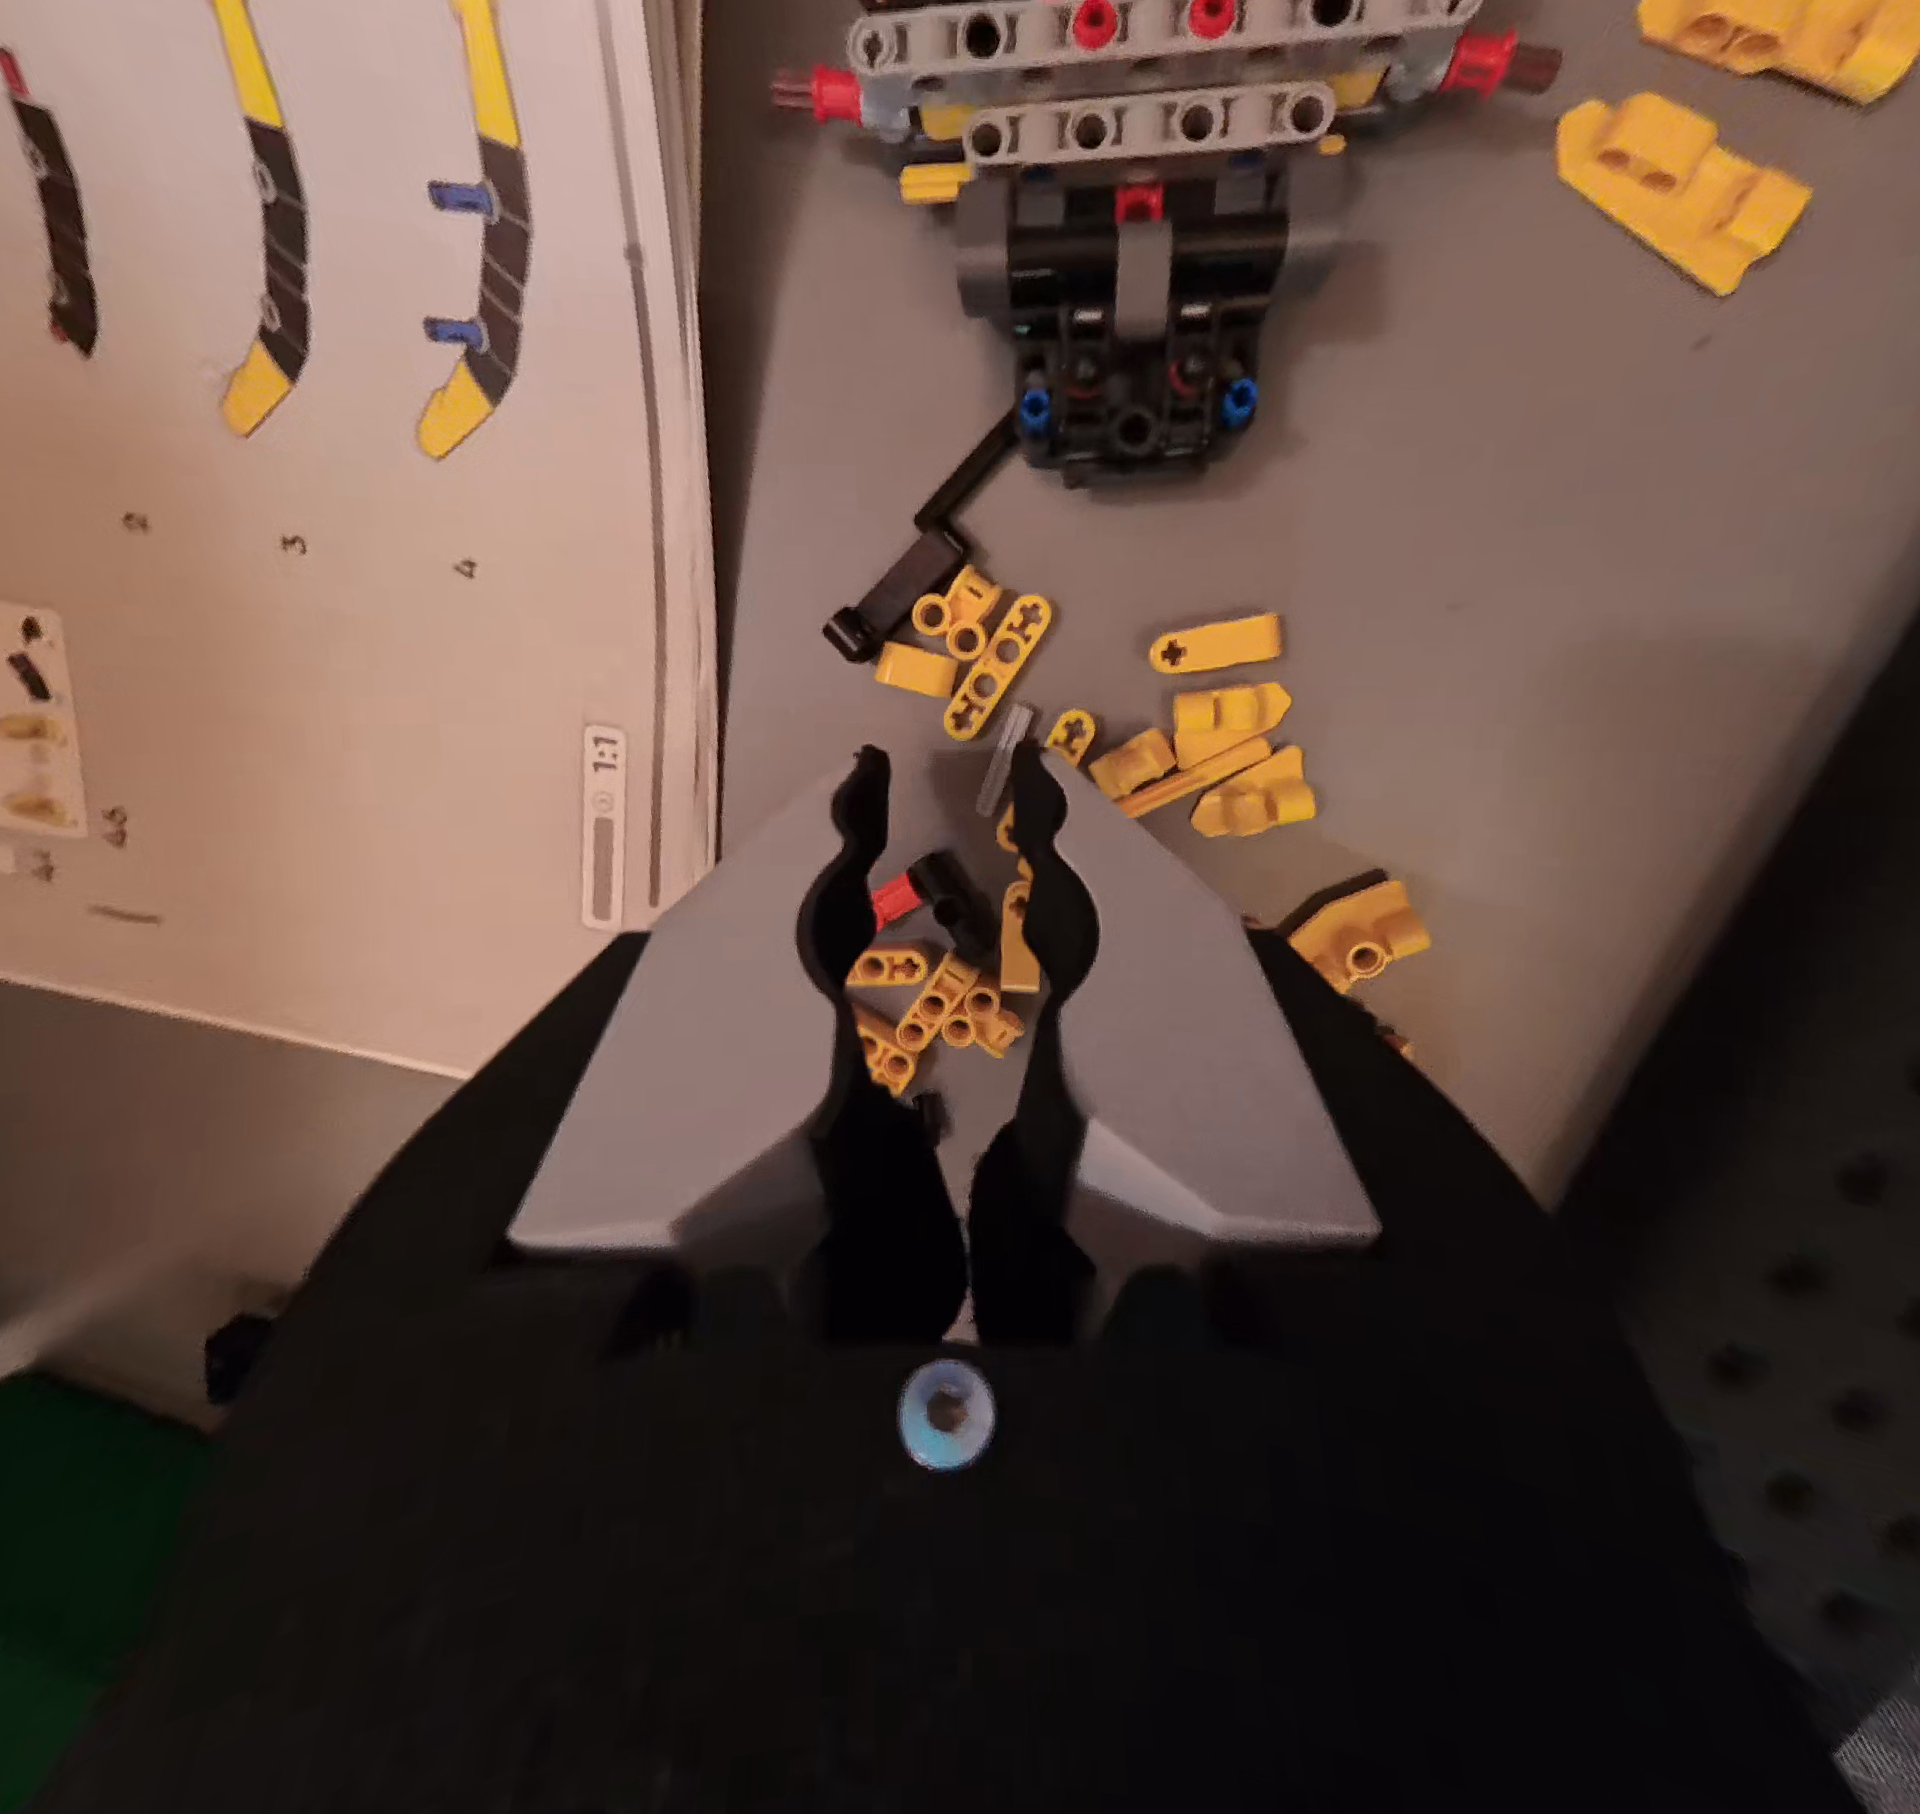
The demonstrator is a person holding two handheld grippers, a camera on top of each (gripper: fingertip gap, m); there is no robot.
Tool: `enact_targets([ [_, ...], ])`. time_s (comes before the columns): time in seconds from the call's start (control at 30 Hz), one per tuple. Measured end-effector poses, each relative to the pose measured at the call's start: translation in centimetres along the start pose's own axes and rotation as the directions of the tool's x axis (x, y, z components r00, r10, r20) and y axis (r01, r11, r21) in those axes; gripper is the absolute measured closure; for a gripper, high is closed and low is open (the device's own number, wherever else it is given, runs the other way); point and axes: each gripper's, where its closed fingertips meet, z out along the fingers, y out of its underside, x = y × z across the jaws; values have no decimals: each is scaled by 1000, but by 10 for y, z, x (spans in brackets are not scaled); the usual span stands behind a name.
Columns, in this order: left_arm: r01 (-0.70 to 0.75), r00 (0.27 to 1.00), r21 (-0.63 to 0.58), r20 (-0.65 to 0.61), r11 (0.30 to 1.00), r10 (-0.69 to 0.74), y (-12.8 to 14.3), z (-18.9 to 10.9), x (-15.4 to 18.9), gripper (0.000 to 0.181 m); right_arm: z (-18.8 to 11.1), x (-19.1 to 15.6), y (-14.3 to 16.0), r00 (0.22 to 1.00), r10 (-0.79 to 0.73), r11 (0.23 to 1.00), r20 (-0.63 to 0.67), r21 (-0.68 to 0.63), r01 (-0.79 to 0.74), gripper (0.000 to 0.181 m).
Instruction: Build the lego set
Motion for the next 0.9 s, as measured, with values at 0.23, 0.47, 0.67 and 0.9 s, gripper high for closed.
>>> enact_targets([
  [0.23,-62,996,-37,-63,997,59,-2,5,5,159,0,0,0,1000,2,1000,1,-1,-2,159],
  [0.47,-63,996,-54,-71,997,59,1,10,6,160,1,0,1,1000,5,1000,6,-6,-5,159],
  [0.67,-66,995,-67,-75,996,61,3,9,8,173,1,-1,2,1000,8,1000,10,-10,-7,159],
  [0.9,-34,994,-66,-104,997,27,5,10,12,177,1,-1,2,1000,7,1000,10,-12,-7,159],
])
